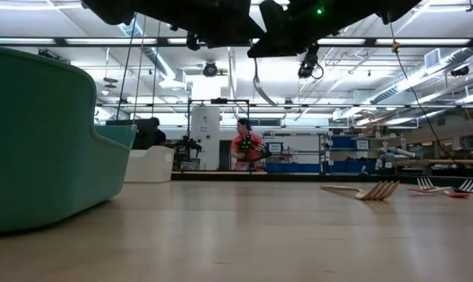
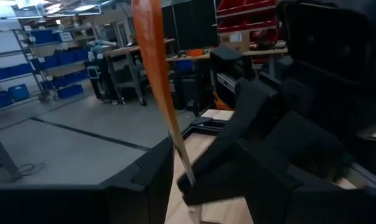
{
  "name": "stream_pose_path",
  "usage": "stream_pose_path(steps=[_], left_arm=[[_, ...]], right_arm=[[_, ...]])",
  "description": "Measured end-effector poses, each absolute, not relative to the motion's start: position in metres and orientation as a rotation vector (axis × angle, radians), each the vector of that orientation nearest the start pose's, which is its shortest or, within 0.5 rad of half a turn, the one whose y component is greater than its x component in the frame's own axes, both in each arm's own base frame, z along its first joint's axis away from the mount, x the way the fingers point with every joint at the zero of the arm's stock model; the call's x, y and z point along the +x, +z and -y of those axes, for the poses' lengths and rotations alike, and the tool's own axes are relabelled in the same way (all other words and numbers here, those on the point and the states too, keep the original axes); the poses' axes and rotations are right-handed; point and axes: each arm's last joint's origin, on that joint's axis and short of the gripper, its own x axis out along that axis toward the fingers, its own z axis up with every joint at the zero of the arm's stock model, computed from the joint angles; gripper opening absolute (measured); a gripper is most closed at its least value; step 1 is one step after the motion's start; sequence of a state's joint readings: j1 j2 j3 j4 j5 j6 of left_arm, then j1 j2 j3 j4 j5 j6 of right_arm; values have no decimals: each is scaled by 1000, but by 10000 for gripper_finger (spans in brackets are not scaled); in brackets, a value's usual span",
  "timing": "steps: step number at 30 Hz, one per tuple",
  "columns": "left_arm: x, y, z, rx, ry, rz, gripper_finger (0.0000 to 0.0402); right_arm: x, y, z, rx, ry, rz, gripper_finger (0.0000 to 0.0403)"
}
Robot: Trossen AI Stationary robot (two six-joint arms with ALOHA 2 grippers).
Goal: Sort silverware by color (type)
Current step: Put the orange fork into the white bin
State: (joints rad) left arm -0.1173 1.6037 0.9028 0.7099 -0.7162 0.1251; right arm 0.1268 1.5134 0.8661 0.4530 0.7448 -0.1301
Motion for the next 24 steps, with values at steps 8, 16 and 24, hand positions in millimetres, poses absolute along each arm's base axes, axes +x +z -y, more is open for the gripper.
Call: stream_pose_path(steps=[8,16,24], left_arm=[[344,256,23,121,617,-34,172],[344,256,23,121,610,-34,151],[344,255,25,118,592,-32,57]], right_arm=[[324,248,-21,-198,-613,-221,24],[325,248,-22,-195,-610,-219,23],[325,248,-24,-206,-568,-221,28]])
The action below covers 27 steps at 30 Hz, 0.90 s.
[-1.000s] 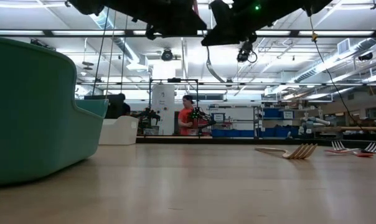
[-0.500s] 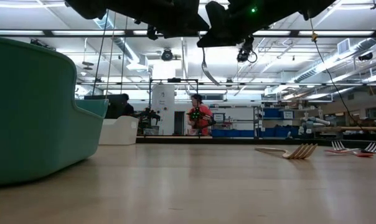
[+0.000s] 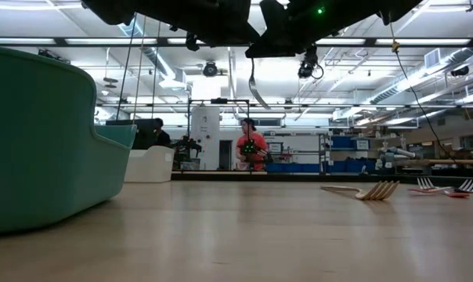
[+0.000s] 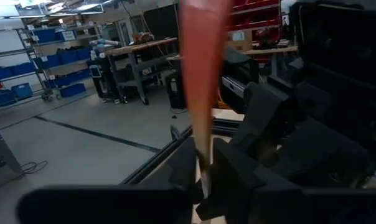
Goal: Sort silverware by color (type)
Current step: Put the orange fork into the white bin
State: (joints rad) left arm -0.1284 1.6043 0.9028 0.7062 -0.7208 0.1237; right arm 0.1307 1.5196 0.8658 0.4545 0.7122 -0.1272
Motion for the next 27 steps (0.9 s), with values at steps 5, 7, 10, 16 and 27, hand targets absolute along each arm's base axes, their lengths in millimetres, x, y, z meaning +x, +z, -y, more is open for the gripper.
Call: stream_pose_path(steps=[5,7,10,16,27], left_arm=[[344,255,27,112,588,-30,12],[344,256,27,112,588,-30,11],[344,255,27,112,587,-30,11],[344,253,27,125,581,-58,11],[322,265,22,108,568,-192,11]], right_arm=[[325,248,-24,-206,-560,-221,29],[325,248,-24,-206,-560,-221,31],[325,248,-25,-208,-559,-221,41],[324,247,-29,-221,-549,-241,84],[304,255,-29,-157,-439,-348,132]])
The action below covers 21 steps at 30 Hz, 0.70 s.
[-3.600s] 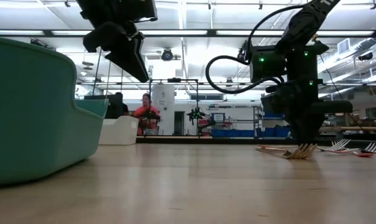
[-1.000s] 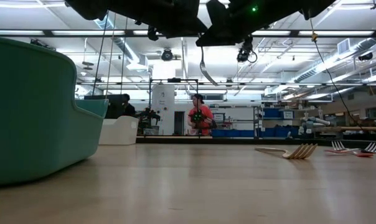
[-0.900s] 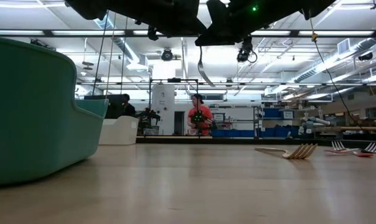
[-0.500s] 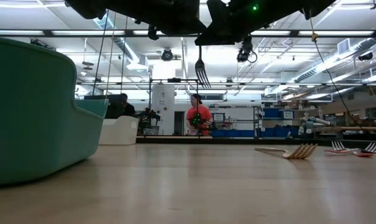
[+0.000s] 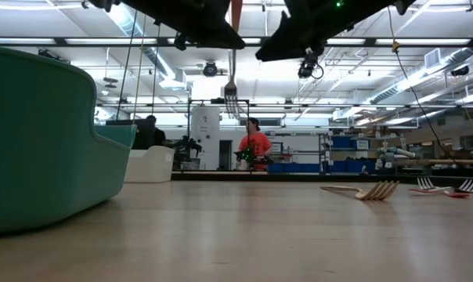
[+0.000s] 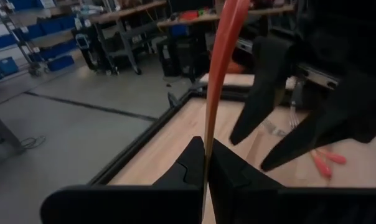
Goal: Sort silverware by color (type)
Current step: Put the orange fork into the white bin
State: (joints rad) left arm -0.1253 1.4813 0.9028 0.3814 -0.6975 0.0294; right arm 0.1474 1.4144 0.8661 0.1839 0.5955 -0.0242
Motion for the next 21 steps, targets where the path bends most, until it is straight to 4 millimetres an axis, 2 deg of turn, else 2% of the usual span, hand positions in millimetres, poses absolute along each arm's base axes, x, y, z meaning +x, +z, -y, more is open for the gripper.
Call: stream_pose_path(steps=[9,13,21], left_arm=[[312,262,16,99,628,-291,11],[307,264,4,94,680,-318,11],[272,264,-19,127,748,-369,11]], right_arm=[[299,240,-39,-108,-367,-480,128],[297,237,-45,-116,-347,-503,128],[291,232,-51,-172,-359,-568,128]])
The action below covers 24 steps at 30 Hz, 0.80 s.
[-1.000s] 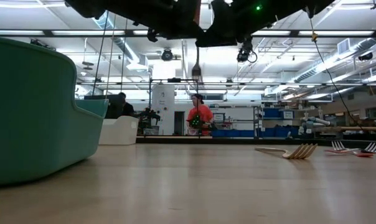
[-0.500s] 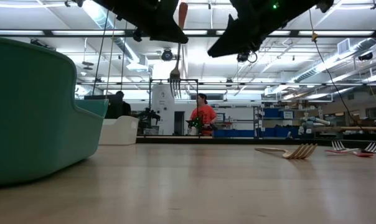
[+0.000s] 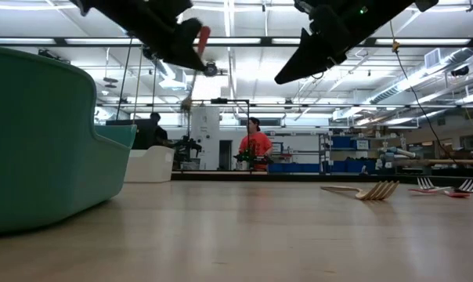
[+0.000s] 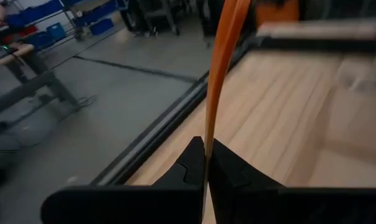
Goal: Sort silverware by color (type)
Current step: Put the orange fork into the white bin
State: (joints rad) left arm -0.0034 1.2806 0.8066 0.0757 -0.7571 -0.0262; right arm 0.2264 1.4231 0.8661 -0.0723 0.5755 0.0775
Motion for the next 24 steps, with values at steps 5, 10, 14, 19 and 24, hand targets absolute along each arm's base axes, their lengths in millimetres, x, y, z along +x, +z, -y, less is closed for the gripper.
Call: stream_pose_path(steps=[5,10,14,19,24], left_arm=[[253,271,-31,218,776,-464,11],[242,271,-42,339,793,-571,11],[239,268,-50,348,816,-623,12],[229,262,-70,207,896,-657,12],[221,268,-86,147,959,-618,12]], right_arm=[[292,233,-52,-156,-342,-558,128],[292,233,-51,-158,-342,-556,128],[292,233,-52,-161,-341,-558,128],[292,233,-52,-162,-340,-558,128],[292,233,-52,-159,-336,-554,128]])
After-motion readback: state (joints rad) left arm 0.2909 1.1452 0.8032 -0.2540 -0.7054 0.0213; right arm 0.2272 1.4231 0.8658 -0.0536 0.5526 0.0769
